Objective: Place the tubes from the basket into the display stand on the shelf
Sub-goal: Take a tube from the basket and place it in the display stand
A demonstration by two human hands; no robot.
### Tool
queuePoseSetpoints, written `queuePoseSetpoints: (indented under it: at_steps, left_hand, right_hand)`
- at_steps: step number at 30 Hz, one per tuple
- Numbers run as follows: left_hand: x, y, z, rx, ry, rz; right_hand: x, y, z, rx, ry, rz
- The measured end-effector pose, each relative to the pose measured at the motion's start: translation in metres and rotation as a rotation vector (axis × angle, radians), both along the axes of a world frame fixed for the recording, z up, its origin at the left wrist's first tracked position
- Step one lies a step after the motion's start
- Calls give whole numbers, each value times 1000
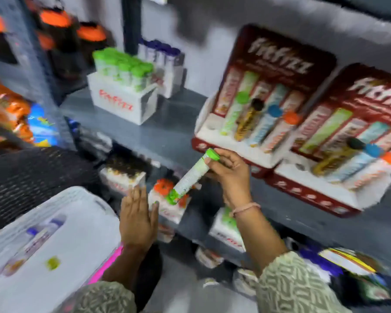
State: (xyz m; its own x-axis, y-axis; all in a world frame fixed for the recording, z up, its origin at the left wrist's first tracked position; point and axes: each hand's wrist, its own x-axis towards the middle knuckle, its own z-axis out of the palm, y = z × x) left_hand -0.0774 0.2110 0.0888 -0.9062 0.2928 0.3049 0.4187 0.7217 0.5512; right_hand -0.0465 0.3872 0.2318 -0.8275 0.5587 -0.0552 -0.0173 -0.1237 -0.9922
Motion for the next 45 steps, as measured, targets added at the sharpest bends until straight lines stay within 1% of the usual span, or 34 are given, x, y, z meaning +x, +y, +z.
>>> queuePoseSetpoints:
  at_steps: [3, 5, 8, 11, 16, 20, 24, 28, 32, 45]
  left_hand:
    - [3, 86, 42, 50, 119, -208]
    - [13, 129, 54, 59, 142, -332]
    - [37, 174, 50, -5, 137, -459]
    - [47, 185, 43, -29, 121, -472]
    - [43, 181, 42, -44, 140, -491]
    - [44, 182, 43, -52, 116, -494]
    - [42, 181, 43, -67, 124, -510]
    - [42, 181, 41, -67, 132, -505]
    - [41, 180, 42, -87, 137, -510]
    - [40, 180, 40, -111, 127, -512]
  right_hand:
    - [44, 66, 54, 139, 89, -162]
    - [67, 104, 80, 240, 115, -235]
    - [88, 148, 106, 404, 86, -323]
    - [91, 174, 123, 629, -28, -369]
    - [86, 200, 138, 874, -237, -310]
    - [82, 212, 149, 1106, -487, -87]
    - [81, 222, 157, 1213, -643, 0]
    - [78, 226, 158, 1305, -696, -51]
    - [71, 223, 152, 1458, -822, -102]
    - [64, 226, 153, 1532, -872, -71]
